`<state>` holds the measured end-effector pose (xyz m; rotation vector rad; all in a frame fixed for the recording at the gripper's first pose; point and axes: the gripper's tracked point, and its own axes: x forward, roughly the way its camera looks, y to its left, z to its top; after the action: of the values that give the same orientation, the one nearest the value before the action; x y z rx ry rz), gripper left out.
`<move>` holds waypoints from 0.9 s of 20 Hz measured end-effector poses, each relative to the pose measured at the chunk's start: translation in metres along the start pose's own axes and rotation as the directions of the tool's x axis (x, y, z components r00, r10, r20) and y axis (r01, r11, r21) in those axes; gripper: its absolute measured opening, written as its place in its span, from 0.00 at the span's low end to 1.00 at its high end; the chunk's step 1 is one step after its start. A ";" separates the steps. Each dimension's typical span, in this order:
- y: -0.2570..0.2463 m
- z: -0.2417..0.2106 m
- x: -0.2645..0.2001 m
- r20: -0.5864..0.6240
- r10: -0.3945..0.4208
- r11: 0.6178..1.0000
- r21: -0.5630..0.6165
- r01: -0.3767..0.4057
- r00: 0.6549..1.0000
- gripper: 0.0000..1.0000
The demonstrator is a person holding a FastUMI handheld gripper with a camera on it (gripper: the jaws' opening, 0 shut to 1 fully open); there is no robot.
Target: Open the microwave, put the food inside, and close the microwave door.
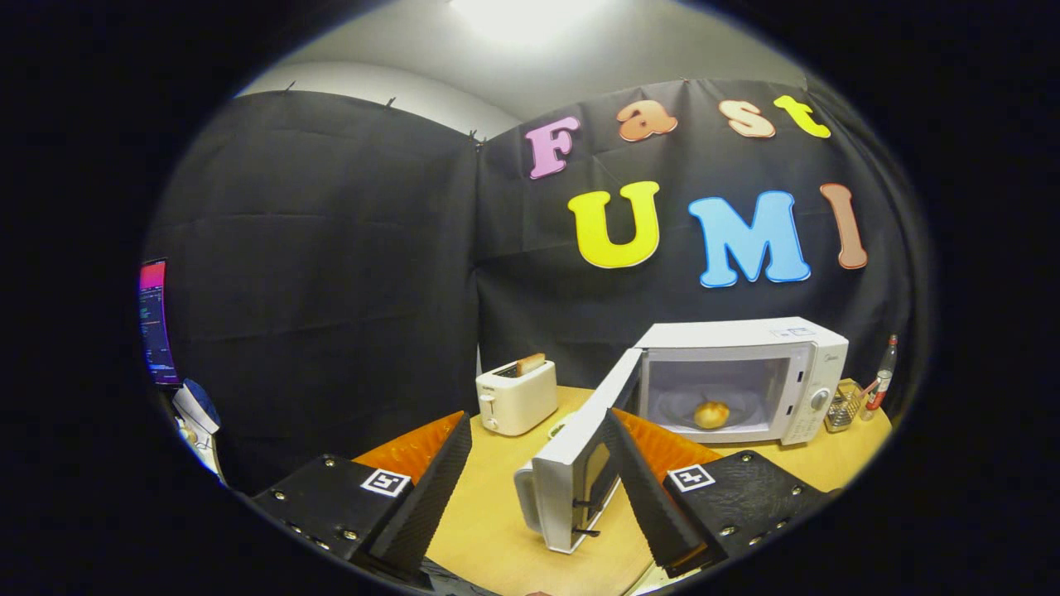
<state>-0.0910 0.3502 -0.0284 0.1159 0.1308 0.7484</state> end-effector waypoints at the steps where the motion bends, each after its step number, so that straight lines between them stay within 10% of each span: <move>1: 0.010 -0.001 0.003 -0.001 0.022 1.000 -0.001 -0.022 1.000 0.97; 18: 0.064 -0.097 0.047 -0.212 0.157 0.987 0.010 -0.159 0.965 0.89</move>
<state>-0.1151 0.4340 -0.1182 0.0392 0.3252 0.9202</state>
